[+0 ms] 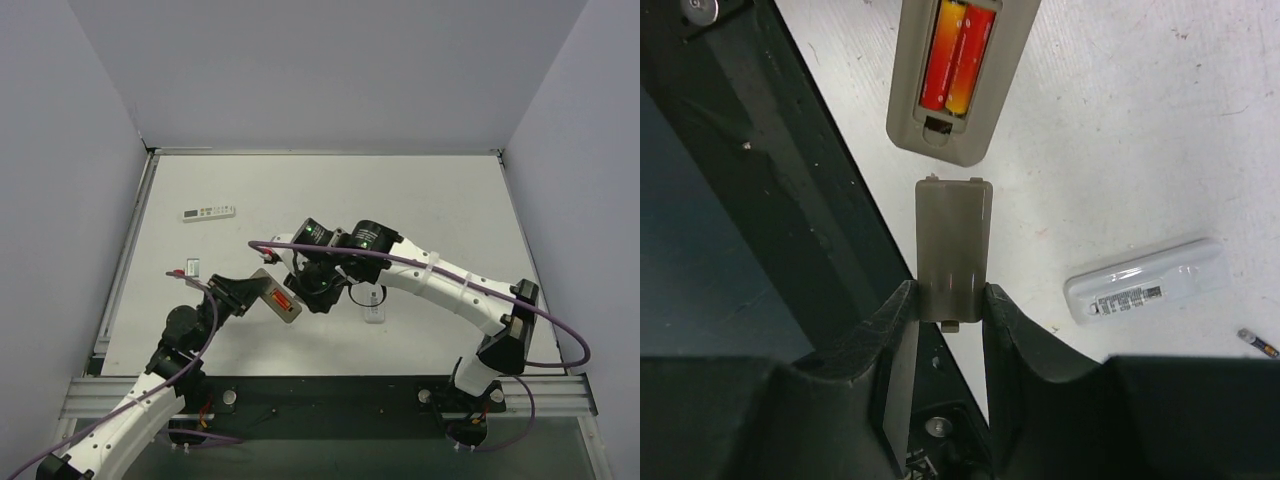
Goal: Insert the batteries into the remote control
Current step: Pick up the battery cover at the center of the board, then load the battery cover into the remote control.
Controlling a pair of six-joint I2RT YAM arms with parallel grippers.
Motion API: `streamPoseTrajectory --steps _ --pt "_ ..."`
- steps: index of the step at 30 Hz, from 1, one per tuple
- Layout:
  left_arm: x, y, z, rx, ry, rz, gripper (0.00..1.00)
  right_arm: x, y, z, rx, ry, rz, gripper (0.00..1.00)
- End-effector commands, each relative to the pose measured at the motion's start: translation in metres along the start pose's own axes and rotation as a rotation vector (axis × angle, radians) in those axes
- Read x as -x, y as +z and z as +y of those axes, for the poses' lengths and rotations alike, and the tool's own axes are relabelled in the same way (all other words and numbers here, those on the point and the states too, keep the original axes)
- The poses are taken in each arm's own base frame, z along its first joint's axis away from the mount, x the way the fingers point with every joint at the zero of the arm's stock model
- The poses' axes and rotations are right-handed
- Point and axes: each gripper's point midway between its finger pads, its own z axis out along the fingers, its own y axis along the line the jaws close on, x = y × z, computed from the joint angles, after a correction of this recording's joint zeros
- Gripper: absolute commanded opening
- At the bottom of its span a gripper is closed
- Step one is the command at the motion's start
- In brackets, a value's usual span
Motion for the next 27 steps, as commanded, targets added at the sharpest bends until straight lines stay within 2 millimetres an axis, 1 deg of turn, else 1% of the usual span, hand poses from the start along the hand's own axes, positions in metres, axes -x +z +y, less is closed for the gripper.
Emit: streamPoseTrajectory --steps 1,2,4,6,8,9,10,12,13,15,16,21,22,27 --pt "-0.013 -0.005 0.029 0.0 -0.011 0.005 0.0 -0.022 -0.005 0.004 -0.033 0.107 0.206 0.0" --pt "-0.013 -0.005 0.026 -0.004 -0.007 0.003 0.0 -0.014 -0.009 0.004 -0.039 0.11 0.193 0.0" --pt "-0.013 -0.004 0.023 -0.013 -0.003 0.001 0.0 -0.015 -0.006 0.003 -0.047 0.12 0.231 0.0" --pt "-0.015 -0.003 0.02 -0.023 -0.003 0.006 0.0 -0.008 -0.008 0.002 -0.057 0.123 0.223 0.0" --pt "-0.016 -0.002 0.018 -0.024 -0.004 0.001 0.0 -0.006 -0.007 0.0 -0.068 0.129 0.234 0.0" --pt "-0.019 -0.001 0.016 -0.029 -0.004 0.01 0.0 -0.002 -0.009 -0.001 -0.074 0.13 0.224 0.0" --pt "-0.018 0.0 0.018 -0.017 -0.003 -0.003 0.0 0.0 -0.008 -0.002 -0.078 0.131 0.224 0.0" --pt "-0.019 0.001 0.014 -0.019 -0.005 -0.009 0.0 0.004 -0.008 -0.002 -0.077 0.133 0.22 0.0" --pt "-0.022 0.002 0.012 -0.02 -0.007 -0.011 0.0 0.003 -0.006 -0.002 -0.077 0.135 0.23 0.0" --pt "-0.02 0.004 0.009 -0.02 -0.008 -0.027 0.0 0.004 -0.004 -0.002 -0.08 0.135 0.238 0.0" --pt "-0.023 0.005 0.009 -0.017 -0.008 -0.02 0.0 0.004 -0.003 -0.003 -0.082 0.135 0.241 0.0" --pt "-0.023 0.007 0.01 -0.01 -0.027 -0.035 0.0 0.002 0.002 -0.003 -0.079 0.139 0.265 0.0" --pt "-0.023 0.008 0.006 -0.018 -0.028 -0.036 0.0 0.002 0.005 -0.003 -0.079 0.139 0.271 0.0" --pt "-0.026 0.01 0.004 -0.017 -0.026 -0.03 0.0 0.004 0.011 -0.003 -0.071 0.141 0.282 0.0"
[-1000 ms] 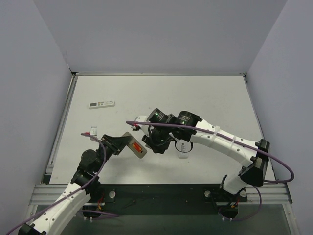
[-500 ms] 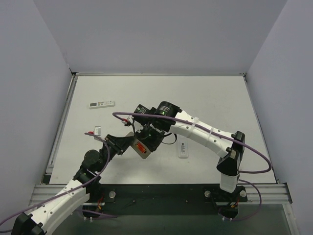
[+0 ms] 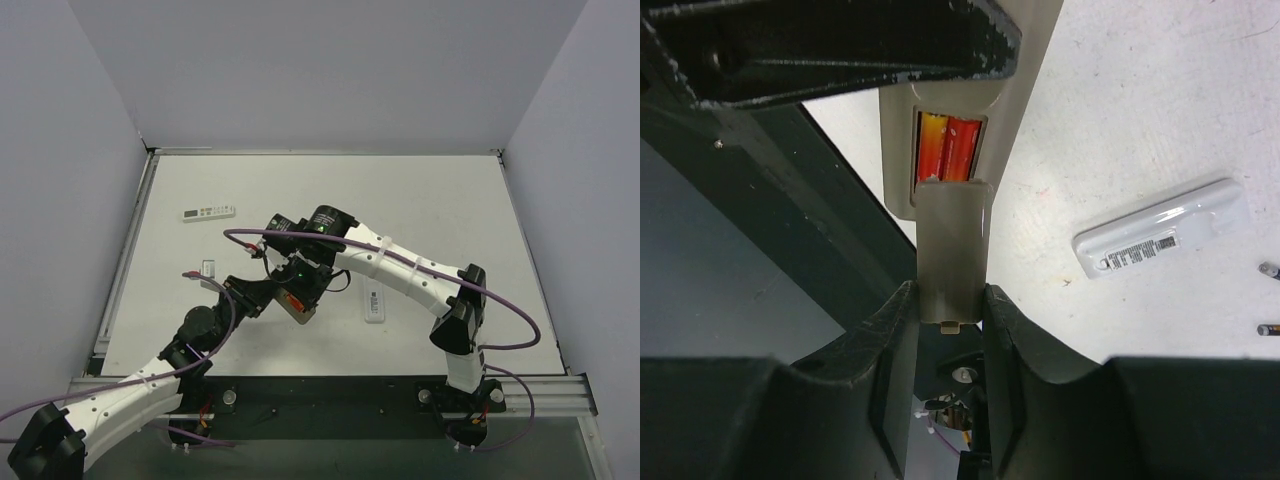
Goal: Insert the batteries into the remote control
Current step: Load the battery cover into the remote control.
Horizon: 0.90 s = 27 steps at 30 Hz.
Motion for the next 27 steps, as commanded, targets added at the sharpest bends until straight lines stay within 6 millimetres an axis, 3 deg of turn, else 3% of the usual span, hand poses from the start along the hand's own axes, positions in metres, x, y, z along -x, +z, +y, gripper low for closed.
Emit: streamPoseTrajectory --steps 1,27 --pt "-0.001 -0.005 0.009 -0.022 -0.016 -0.031 0.0 -0.004 -0.002 -0.001 -0.013 0.014 0.043 0.0" --pt "-0.008 -0.003 -0.001 -0.038 -0.031 -0.032 0.0 -0.002 0.021 -0.01 -0.036 0.051 0.09 0.0"
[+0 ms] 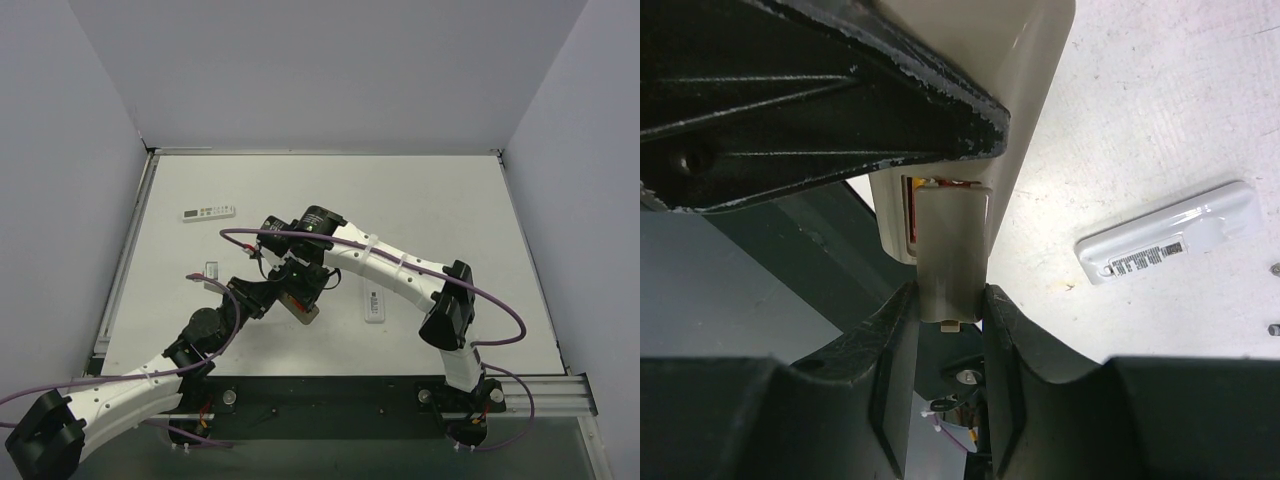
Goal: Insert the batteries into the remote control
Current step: Load the battery cover into the remote control.
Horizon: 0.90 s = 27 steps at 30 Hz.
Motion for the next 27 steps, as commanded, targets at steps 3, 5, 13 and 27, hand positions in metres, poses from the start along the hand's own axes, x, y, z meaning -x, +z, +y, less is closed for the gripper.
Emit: streamPoseTrajectory --steps 3,5,13,27 --pt "0.001 -0.007 -0.002 -0.048 -0.031 -0.022 0.0 -0.006 0.002 -0.004 -0.028 0.02 0.037 0.0" --pt "0.0 -0.007 -0.001 -0.044 -0.022 -0.019 0.0 -0.005 0.003 -0.004 -0.024 0.023 0.036 0.0" --pt "-0.006 -0.005 0.002 -0.029 0.007 -0.004 0.0 0.004 0.0 -0.001 -0.026 0.003 -0.003 0.0" --pt "-0.008 -0.001 -0.005 -0.029 0.026 -0.006 0.0 0.0 0.007 0.002 -0.029 -0.013 0.004 0.0"
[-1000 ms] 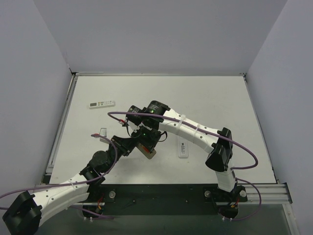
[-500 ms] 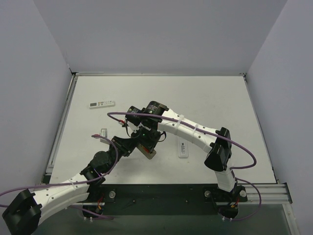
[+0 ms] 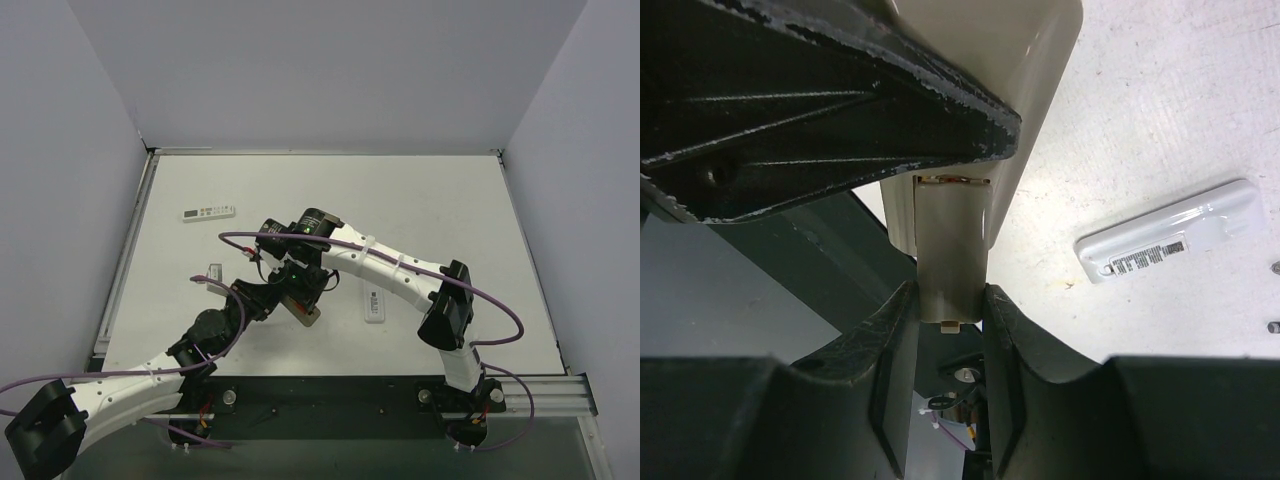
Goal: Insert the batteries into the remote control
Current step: Load the battery cover into the remote control.
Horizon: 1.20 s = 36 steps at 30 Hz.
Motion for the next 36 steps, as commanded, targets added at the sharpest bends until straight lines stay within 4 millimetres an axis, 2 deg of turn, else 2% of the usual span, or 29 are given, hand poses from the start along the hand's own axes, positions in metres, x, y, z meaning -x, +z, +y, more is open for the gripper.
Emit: streamPoseTrajectory --steps 1,9,14,18,29,36 --pt "-0.001 -0.003 -0.014 -0.065 0.0 -0.002 0.0 0.003 0.002 0.001 -0.018 -0.006 -0.014 0.0" --pt "0.003 -0.003 -0.02 -0.076 -0.001 -0.016 0.0 0.0 0.008 0.004 -0.019 -0.01 0.006 0.0" --pt "0.008 -0.005 -0.023 -0.079 -0.001 -0.033 0.0 -0.009 0.012 -0.011 -0.07 0.026 0.032 0.0" --pt "0.009 -0.006 -0.026 -0.087 0.005 -0.035 0.0 -0.006 0.009 -0.02 -0.101 0.052 0.016 0.0" --pt "-0.004 -0.001 -0.029 -0.11 -0.026 0.011 0.0 0.013 0.006 -0.008 -0.053 0.1 -0.071 0.0" --pt "-0.001 -0.002 -0.04 -0.139 -0.14 -0.003 0.0 0.009 0.012 -0.008 -0.047 0.113 -0.064 0.0"
